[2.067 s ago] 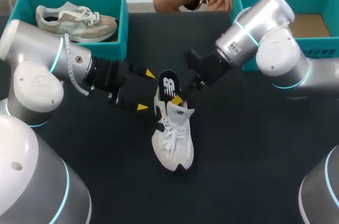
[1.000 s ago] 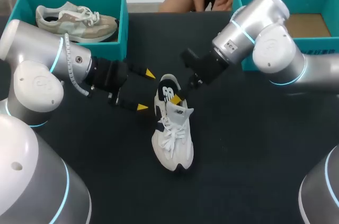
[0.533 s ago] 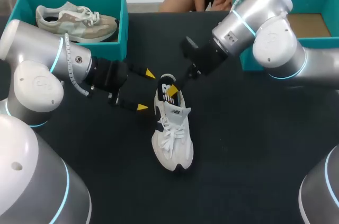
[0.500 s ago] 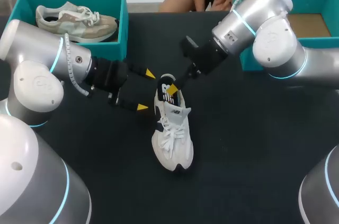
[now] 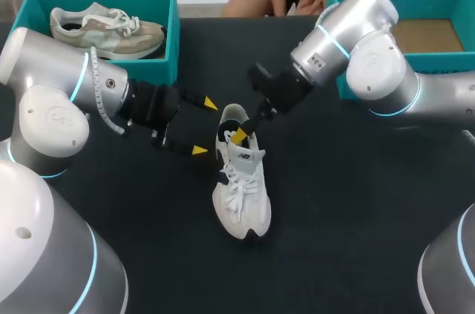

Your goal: Take the shoe out of the shoebox, open the shoe tongue, remove and reinsert the insole, then place the shoe into the shoebox

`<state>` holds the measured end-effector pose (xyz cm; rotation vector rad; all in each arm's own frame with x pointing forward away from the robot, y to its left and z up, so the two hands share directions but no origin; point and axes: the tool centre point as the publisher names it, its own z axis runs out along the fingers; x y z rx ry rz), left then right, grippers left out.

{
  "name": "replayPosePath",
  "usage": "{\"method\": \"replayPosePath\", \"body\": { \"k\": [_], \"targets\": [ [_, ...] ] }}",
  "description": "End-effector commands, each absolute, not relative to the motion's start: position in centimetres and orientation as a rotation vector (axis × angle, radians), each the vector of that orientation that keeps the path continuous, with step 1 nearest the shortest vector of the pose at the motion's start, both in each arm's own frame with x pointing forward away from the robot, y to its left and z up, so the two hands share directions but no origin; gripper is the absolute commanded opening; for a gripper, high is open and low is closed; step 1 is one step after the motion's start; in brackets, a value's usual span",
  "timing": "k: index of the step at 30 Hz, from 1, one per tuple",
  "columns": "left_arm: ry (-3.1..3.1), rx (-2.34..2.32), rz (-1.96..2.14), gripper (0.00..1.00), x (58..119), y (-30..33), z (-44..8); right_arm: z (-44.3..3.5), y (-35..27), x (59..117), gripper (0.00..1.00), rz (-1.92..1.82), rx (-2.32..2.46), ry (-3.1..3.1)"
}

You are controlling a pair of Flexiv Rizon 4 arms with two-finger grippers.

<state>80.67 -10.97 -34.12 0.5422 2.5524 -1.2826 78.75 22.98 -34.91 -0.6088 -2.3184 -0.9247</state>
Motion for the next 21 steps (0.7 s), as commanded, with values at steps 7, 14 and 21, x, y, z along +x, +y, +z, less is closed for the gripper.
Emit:
{"method": "replayPosePath", "body": {
  "k": [7, 14, 21],
  "targets": [
    [2.555, 0.542, -1.277, 1.0, 80.6, -11.0, -34.1, -32.3, 23.1, 78.4, 0.28, -0.939, -0.588, -2.376],
    [2.555, 0.542, -1.277, 1.0, 80.6, -11.0, -34.1, -31.3, 23.7, 79.3, 0.29, -0.992, -0.561, -2.4],
    [2.555, 0.542, -1.277, 1.0, 80.6, -11.0, -34.1, -30.5, 25.3, 80.9, 0.31, -1.026, -0.486, -2.417]
  ]
}}
